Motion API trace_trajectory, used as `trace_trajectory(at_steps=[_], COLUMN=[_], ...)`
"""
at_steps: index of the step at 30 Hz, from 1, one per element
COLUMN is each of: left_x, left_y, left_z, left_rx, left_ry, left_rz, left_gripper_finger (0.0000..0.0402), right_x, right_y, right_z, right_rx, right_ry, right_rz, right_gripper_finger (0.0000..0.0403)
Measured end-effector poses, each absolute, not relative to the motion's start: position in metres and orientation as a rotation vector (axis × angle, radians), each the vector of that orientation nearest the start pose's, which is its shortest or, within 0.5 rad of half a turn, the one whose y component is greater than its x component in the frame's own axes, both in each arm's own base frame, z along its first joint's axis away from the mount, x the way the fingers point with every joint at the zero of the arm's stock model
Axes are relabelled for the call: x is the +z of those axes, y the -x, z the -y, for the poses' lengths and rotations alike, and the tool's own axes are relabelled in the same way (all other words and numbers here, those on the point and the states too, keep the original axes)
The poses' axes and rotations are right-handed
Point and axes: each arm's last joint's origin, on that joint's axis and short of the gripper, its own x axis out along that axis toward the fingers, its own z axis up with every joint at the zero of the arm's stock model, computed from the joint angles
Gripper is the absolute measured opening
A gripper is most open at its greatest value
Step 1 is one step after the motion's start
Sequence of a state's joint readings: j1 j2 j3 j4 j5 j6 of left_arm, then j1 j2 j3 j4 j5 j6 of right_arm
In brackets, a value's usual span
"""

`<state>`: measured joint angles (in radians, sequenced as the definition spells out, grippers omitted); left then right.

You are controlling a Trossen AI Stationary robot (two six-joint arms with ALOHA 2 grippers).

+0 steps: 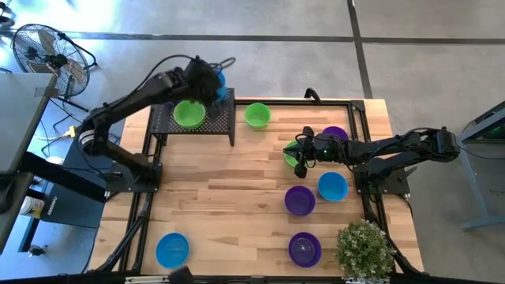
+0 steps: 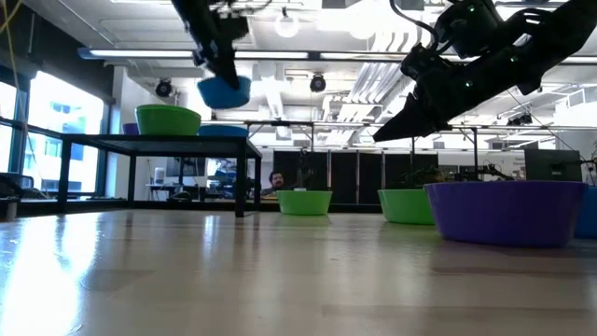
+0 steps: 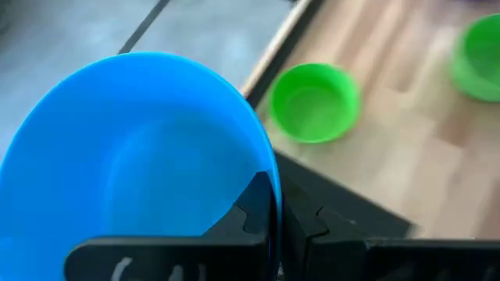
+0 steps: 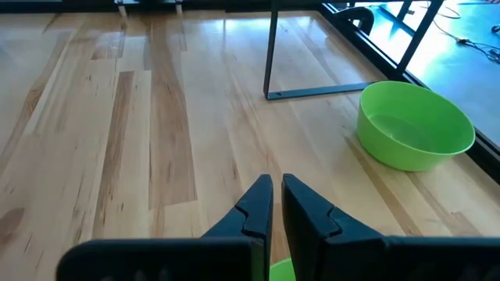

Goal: Pick & Place Mini bowls
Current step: Stack the blue bowl on top of the blue bowl on the shelf

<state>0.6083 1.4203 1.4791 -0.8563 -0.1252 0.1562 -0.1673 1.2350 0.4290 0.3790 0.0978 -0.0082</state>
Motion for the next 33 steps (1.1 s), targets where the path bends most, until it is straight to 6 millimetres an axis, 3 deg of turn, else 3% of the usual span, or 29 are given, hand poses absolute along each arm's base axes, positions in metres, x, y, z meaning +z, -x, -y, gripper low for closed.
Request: trace_trajectory(at_steps=[5, 9, 21, 33], left_x=[0.359, 0.348, 0.339, 0.318], left_y=[-0.226, -0.227, -0.234, -0.244], left_z=[-0.201, -0.215, -0.221, -0.230], left_rx=[0.650, 0.634, 0.625, 0.603], left_ry=[0.118, 0.141, 0.128, 0.158], left_rz=[-0.849, -0.872, -0.894, -0.973], left_gripper_finger=[0.0000, 0.0000, 0.0000, 0.0000], right_x=[0.178, 0.178, 0.178, 0.178], right_y=[-0.230, -0.230, -0.230, -0.230], right_z=[0.042, 0.042, 0.042, 0.042], right_rx=[-0.260, -0.260, -0.260, -0.260], right_ry=[-0.007, -0.007, -0.007, -0.007], right_rz=[-0.429, -0.429, -0.429, -0.429], right_gripper_finger=[0.0018, 0.0017, 0.0017, 0.0017])
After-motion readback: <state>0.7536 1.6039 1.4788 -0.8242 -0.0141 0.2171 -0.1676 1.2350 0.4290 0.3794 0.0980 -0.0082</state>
